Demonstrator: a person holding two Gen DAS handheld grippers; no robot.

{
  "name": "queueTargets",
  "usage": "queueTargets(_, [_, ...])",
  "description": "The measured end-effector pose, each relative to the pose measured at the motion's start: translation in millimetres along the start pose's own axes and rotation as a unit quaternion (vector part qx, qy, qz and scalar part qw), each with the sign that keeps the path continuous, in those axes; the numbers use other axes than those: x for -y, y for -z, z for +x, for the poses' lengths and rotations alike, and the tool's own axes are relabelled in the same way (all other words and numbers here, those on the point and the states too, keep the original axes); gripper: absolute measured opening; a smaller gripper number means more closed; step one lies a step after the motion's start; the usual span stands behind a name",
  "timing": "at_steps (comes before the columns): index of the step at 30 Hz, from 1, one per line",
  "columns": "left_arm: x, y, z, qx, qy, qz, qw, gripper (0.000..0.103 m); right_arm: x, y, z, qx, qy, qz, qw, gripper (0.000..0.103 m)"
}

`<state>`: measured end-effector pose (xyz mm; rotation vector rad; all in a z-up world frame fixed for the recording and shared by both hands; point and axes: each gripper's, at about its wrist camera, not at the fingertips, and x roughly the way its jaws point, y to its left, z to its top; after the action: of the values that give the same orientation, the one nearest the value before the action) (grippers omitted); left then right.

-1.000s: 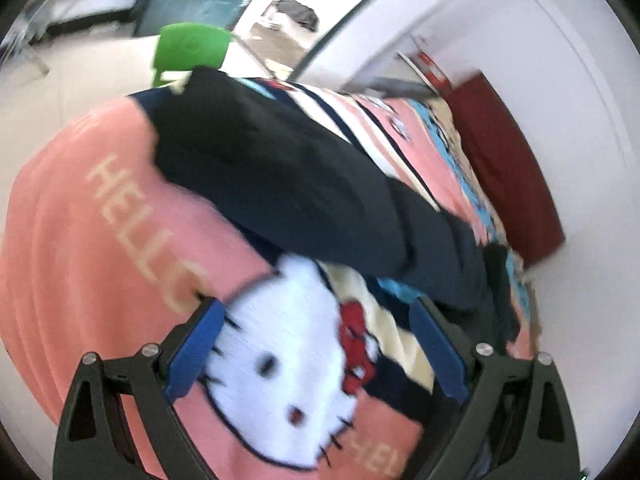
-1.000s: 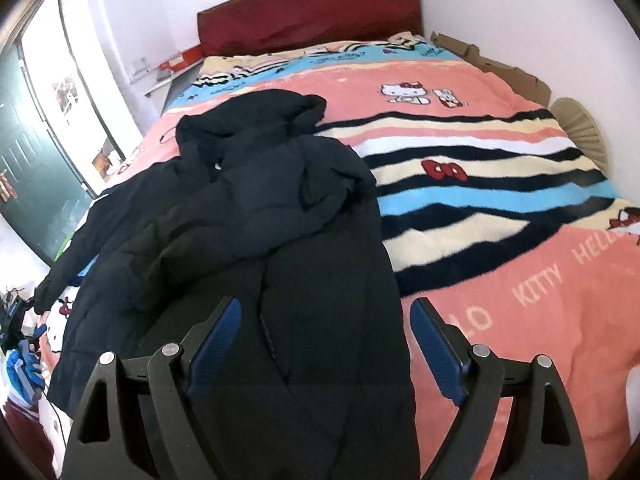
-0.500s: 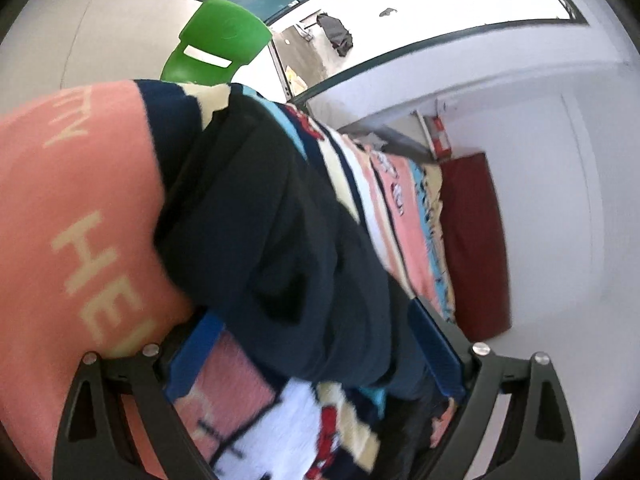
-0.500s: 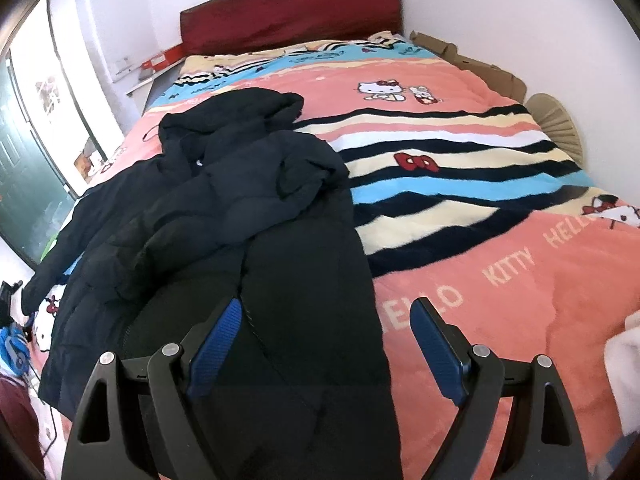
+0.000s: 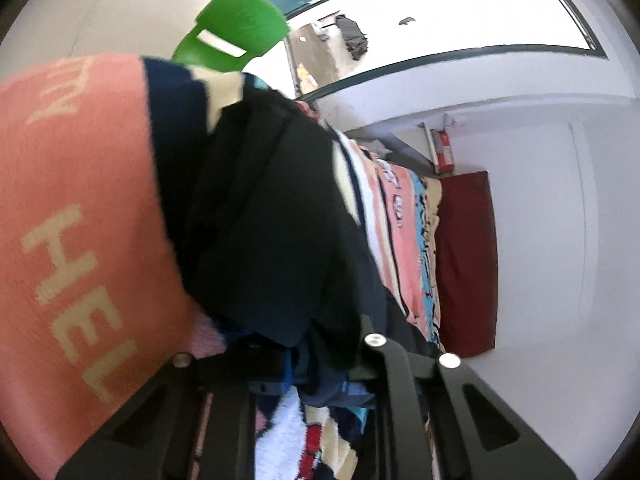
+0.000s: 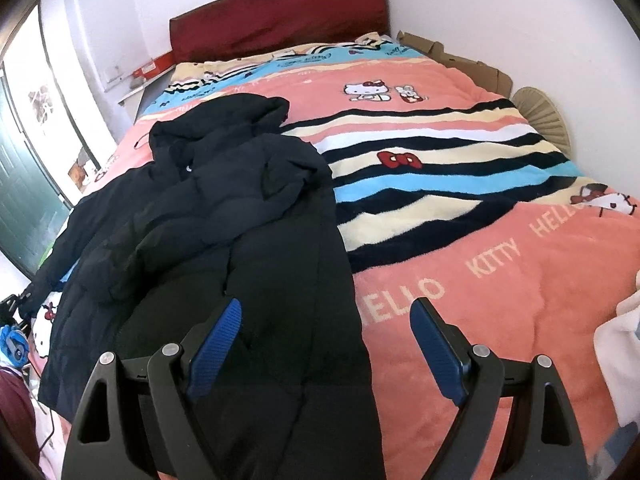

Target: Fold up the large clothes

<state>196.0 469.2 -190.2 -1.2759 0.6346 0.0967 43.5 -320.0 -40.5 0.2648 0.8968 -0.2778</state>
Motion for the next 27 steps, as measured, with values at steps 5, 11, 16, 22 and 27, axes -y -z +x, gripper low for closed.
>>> queueTargets(5, [31.8,0.6,-11.6,0.005,0.004,0.047,0.9989,0.010,3.6,0.2,-1.1,0.007,-0.012,0.005,1.000,0.086])
queueTargets(11, [89.7,12.6,-29.1,0.011,0.003,0.123,0.9923,0.010,10.8,2.9,-5.3,0.018,-0.025,0.014,0.999,0.086])
queueTargets(16, [147.9,29.2,-38.9,0.012,0.014,0.195,0.9807,0.010,20.8,4.8,-10.4,0.032,-0.042,0.028,0.998,0.086])
queueTargets(22, [222.8,71.7,-44.8,0.004,0.032,0.288,0.9572,0.010,29.3,1.9,-15.1,0.049,-0.058,0.032,0.997,0.086])
queueTargets(27, [279.9,123.9,-39.5,-0.014,0.044,0.361,0.9314,0.010,35.7,-1.1,-9.4,0.055,-0.074,0.041,0.995,0.086])
